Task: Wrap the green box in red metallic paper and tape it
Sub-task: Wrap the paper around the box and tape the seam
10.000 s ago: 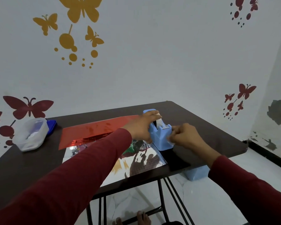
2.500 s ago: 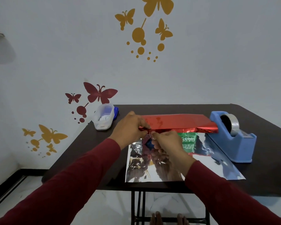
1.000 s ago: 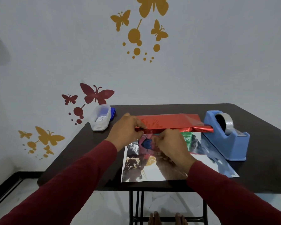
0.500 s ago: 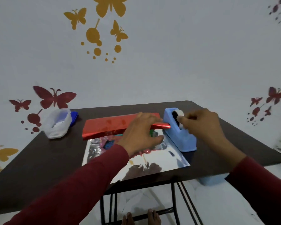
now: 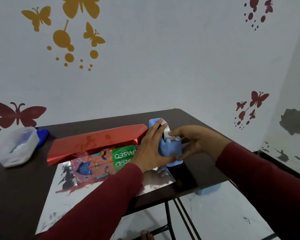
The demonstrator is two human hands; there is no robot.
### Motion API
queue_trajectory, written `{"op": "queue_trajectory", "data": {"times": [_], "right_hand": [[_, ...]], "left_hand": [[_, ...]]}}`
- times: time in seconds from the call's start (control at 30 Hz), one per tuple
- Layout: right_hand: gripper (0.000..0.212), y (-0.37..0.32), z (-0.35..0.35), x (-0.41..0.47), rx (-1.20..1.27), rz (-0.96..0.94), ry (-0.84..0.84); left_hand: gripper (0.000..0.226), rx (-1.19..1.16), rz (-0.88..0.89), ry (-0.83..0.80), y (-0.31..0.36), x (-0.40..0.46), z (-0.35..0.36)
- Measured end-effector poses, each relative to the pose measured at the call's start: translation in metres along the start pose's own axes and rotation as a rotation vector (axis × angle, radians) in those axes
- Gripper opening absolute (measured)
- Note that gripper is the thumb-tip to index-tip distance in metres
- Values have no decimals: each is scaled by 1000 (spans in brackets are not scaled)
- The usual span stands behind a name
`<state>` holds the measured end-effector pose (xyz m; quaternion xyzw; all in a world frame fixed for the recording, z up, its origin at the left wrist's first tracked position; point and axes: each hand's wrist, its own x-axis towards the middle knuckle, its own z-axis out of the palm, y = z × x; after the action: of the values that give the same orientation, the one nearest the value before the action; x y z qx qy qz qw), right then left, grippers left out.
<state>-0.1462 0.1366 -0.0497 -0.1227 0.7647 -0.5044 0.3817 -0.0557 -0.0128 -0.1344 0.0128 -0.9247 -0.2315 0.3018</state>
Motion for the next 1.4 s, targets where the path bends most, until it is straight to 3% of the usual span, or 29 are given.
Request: {"op": "queue_trajectory", "data": {"times": [0.2,0.37,0.5,0.67,0.97,1.2,1.33,1.4], "right_hand": [[19,0,0,8,147,-31,-51],[9,10,5,-1,382,-142,18],[22,35,12,-12,442,-281,116],[18,58,20,-26,490,-385,117],[19,68,19,-24,536,-372,70],[14,70,13,-10,359,-406,146],[18,80,3,-7,3,-410,236],[21,91,-5,-7,43,-409,201]], "left_hand": [[120,55,65,13,-2,-1,0],[123,73,76,18,-2,-4,2],[123,72,69,15,0,-5,2],[117,81,79,4,0,-6,0],[114,75,69,-9,3,-6,-1],[121,49,64,-23,1,-7,0],[129,46,67,-37,0,-9,0],[134,39,66,-56,0,-9,-1]]}}
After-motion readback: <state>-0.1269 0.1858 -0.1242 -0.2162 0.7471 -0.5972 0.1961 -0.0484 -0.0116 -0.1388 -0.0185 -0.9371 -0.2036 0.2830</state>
